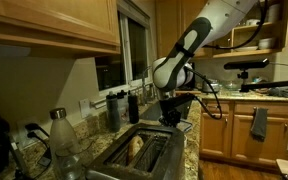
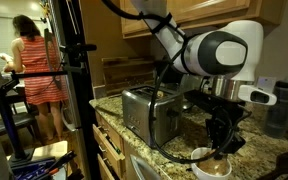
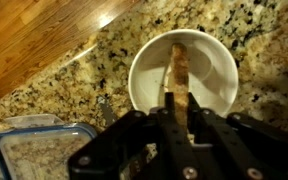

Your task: Place one slice of bread in each of the toaster slots

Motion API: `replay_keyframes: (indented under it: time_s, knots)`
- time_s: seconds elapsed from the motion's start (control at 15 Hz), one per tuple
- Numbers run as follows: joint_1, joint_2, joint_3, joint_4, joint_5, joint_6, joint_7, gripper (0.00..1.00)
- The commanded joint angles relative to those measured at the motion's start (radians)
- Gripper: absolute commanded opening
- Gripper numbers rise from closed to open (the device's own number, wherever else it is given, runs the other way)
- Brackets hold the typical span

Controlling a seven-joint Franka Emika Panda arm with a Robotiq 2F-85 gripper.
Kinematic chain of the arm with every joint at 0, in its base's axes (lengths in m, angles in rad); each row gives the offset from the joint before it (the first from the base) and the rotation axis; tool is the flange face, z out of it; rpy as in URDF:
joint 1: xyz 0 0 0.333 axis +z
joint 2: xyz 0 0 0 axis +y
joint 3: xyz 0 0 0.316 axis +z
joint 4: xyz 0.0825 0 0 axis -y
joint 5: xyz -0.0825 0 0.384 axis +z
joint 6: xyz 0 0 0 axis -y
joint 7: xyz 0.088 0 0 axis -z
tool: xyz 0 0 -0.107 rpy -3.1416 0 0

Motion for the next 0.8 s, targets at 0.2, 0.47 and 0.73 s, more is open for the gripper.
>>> replay_keyframes:
  time_s: [0.2,0.47,0.73]
  knots:
    - [0.003,-0.078,0.014,-0.031,0.015,0.015,-0.052,0.08]
    - [0.006,-0.105,0.017,-0.006,0.002,0.019,-0.076,0.08]
    - [0.005,-0.122,0.021,0.011,0.003,0.017,-0.104,0.08]
